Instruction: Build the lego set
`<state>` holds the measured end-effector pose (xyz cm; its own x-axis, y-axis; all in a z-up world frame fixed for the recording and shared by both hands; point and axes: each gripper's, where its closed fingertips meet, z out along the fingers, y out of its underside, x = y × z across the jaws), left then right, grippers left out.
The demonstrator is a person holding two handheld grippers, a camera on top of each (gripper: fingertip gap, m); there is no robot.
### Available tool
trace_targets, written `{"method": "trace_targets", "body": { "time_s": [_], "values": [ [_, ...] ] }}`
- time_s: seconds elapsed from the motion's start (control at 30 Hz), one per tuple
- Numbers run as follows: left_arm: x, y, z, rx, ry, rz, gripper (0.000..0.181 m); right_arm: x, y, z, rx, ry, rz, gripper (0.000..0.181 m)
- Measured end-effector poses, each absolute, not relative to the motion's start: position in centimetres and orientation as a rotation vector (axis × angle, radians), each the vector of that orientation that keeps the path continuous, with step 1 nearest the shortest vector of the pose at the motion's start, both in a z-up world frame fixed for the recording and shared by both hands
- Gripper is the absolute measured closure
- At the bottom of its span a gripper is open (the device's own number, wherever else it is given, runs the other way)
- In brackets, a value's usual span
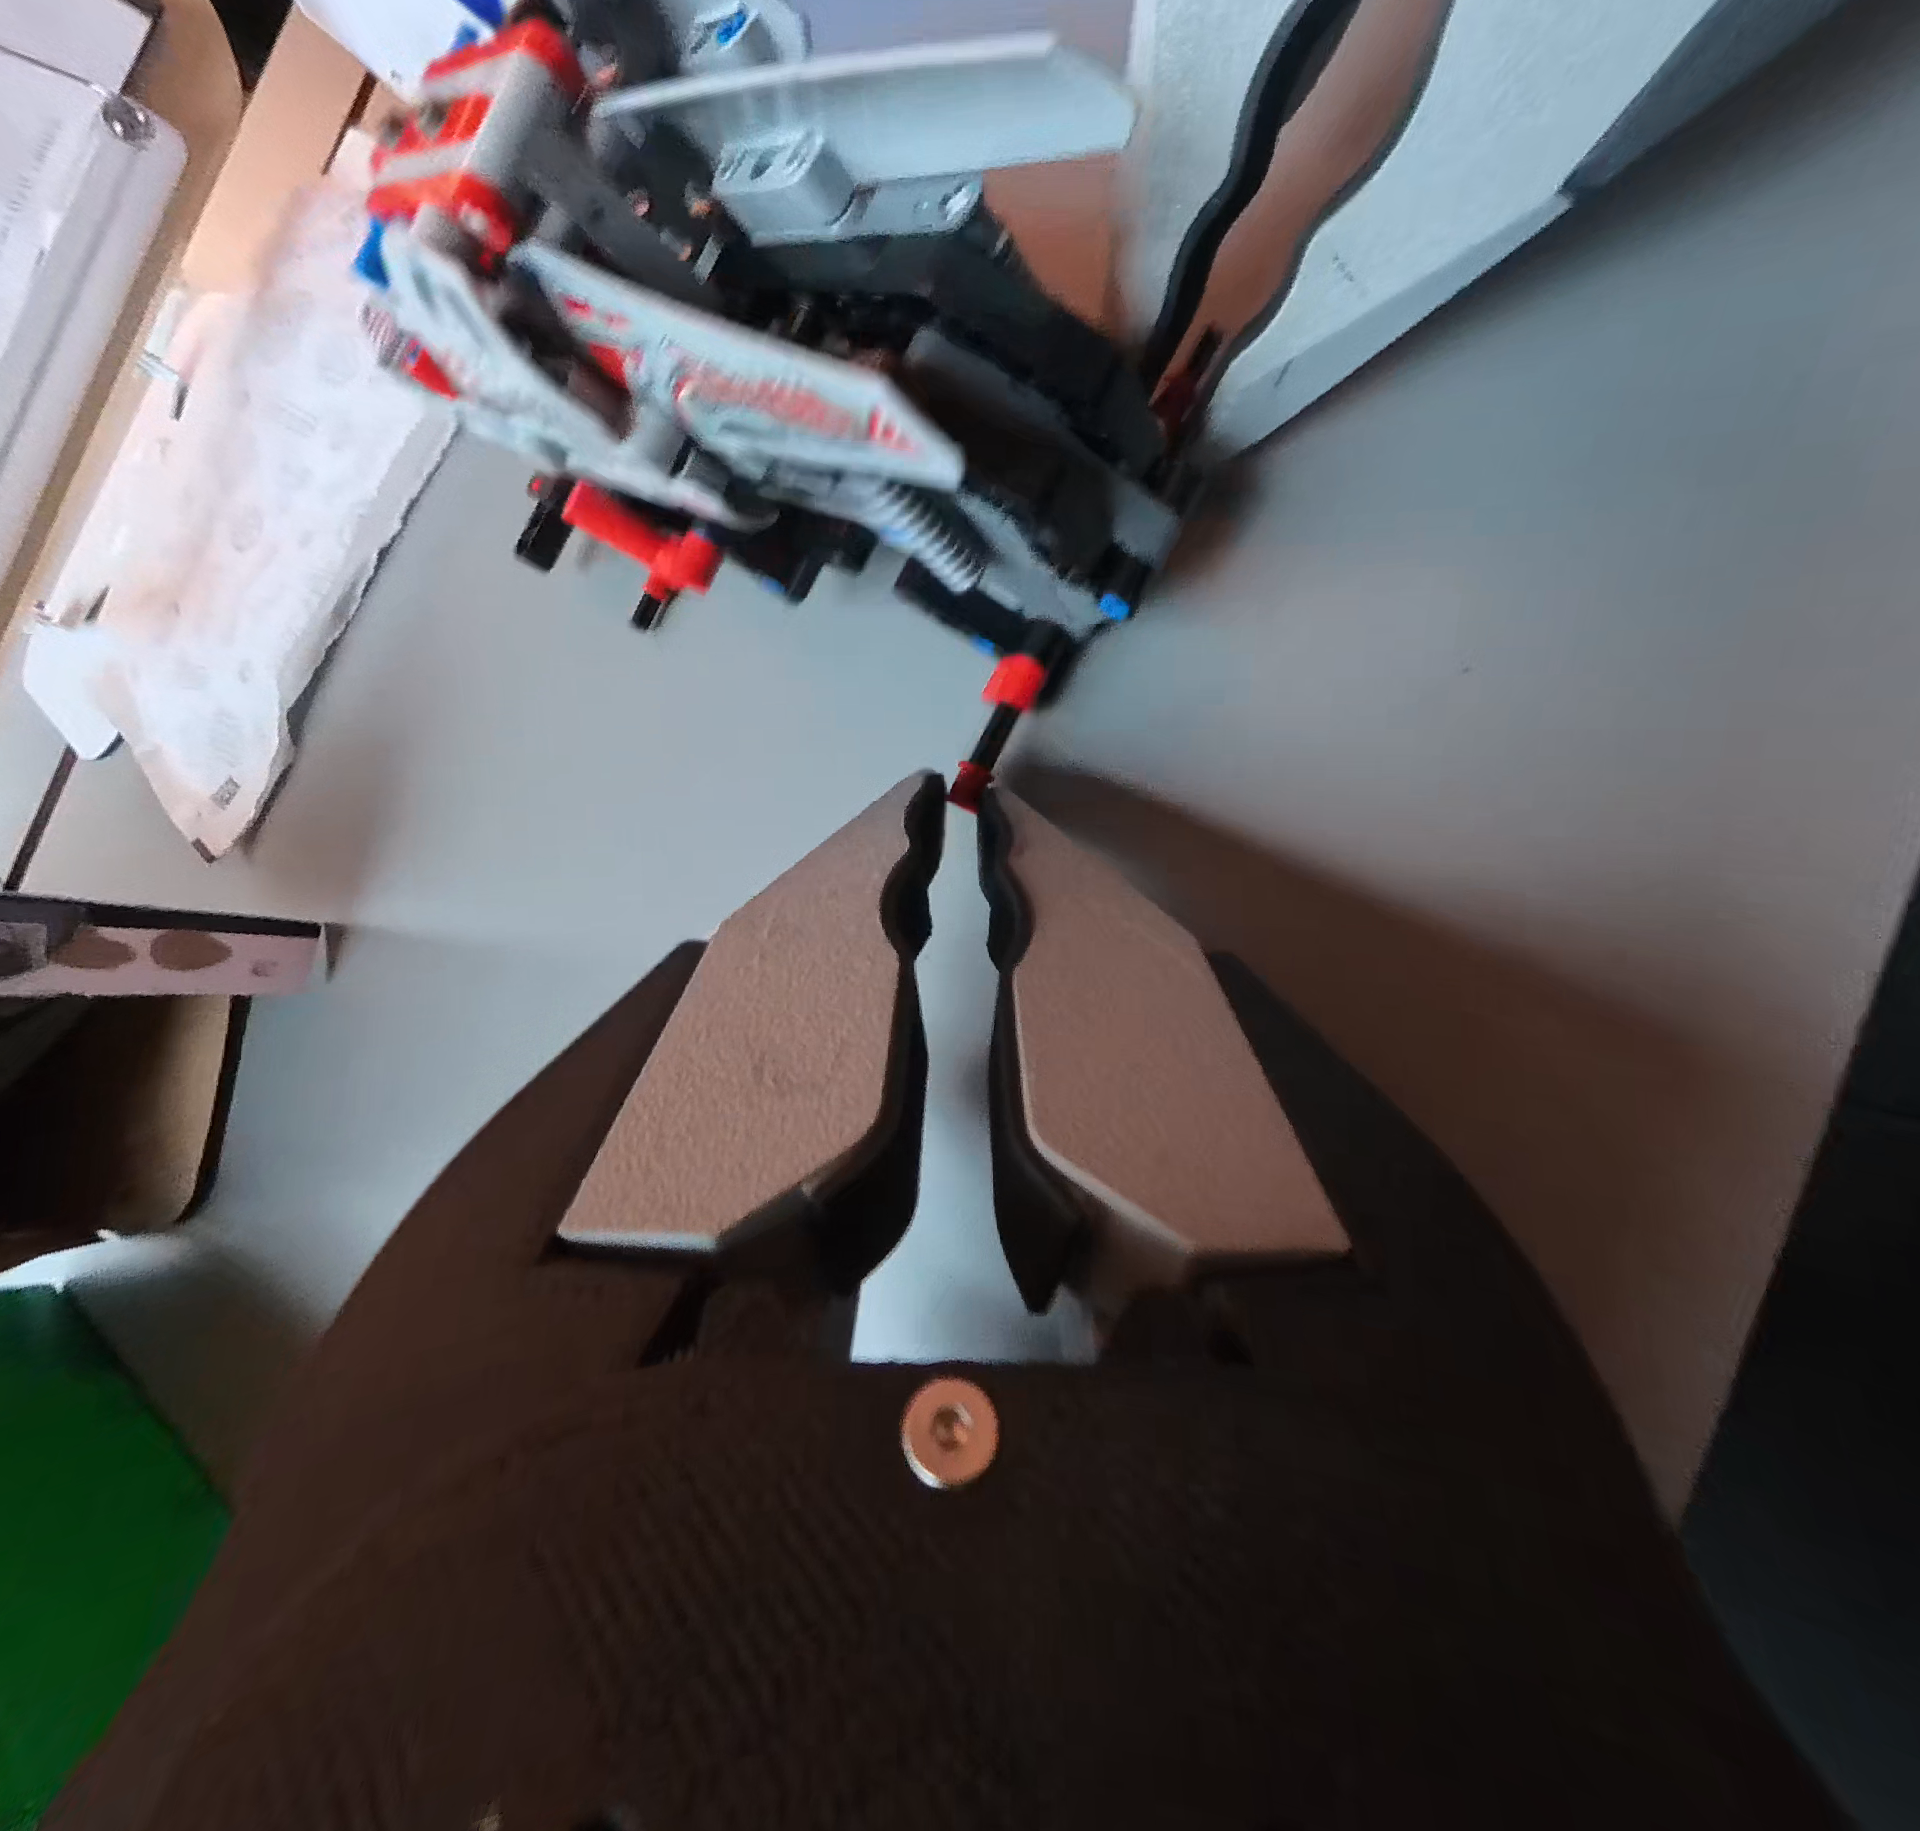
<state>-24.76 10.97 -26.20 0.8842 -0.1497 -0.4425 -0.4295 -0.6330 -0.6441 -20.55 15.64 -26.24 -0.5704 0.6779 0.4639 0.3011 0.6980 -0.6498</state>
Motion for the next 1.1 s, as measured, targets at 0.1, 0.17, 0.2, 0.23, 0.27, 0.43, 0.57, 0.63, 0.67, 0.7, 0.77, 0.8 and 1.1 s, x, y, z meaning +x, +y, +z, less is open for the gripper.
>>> {"method": "trace_targets", "body": {
  "time_s": [0.1,0.17,0.2,0.23,0.27,0.43,0.57,0.63,0.67,0.7,0.77,0.8,1.1],
  "values": [
    [-28.0,9.4,-26.2,-2.280,0.285,0.507,0.176,-19.8,19.4,-26.2,-0.859,-2.146,0.647,0.176],
    [-27.3,9.3,-26.2,-2.285,0.297,0.390,0.176,-19.1,20.1,-26.1,-0.869,-2.157,0.705,0.176],
    [-27.1,9.4,-26.2,-2.282,0.305,0.399,0.176,-19.1,20.2,-25.8,-0.865,-2.140,0.718,0.176],
    [-27.0,9.6,-26.2,-2.279,0.312,0.413,0.176,-19.2,20.2,-25.6,-0.859,-2.125,0.726,0.176],
    [-26.5,9.9,-26.2,-2.273,0.335,0.412,0.176,-19.1,20.1,-25.5,-0.847,-2.123,0.734,0.176],
    [-24.8,11.6,-26.2,-2.224,0.463,0.479,0.176,-18.7,18.9,-25.9,-0.768,-2.179,0.744,0.176],
    [-23.4,12.3,-26.1,-2.196,0.525,0.454,0.172,-18.3,18.0,-26.1,-0.687,-2.212,0.732,0.176],
    [-22.6,12.5,-25.9,-2.177,0.548,0.418,0.163,-18.1,17.3,-26.1,-0.648,-2.224,0.752,0.176],
    [-22.3,12.6,-25.8,-2.171,0.552,0.402,0.160,-18.1,17.1,-26.1,-0.642,-2.228,0.758,0.175],
    [-22.1,12.7,-25.8,-2.170,0.556,0.390,0.158,-18.1,17.0,-26.1,-0.641,-2.232,0.760,0.175],
    [-21.7,12.9,-25.8,-2.161,0.581,0.383,0.159,-18.0,16.8,-25.9,-0.628,-2.236,0.784,0.175],
    [-21.7,13.0,-25.8,-2.154,0.593,0.391,0.159,-17.8,16.5,-25.7,-0.614,-2.237,0.809,0.175],
    [-20.7,13.6,-26.0,-2.087,0.736,0.486,0.176,-17.5,16.0,-25.0,-0.612,-2.239,0.912,0.176]
  ]
}}
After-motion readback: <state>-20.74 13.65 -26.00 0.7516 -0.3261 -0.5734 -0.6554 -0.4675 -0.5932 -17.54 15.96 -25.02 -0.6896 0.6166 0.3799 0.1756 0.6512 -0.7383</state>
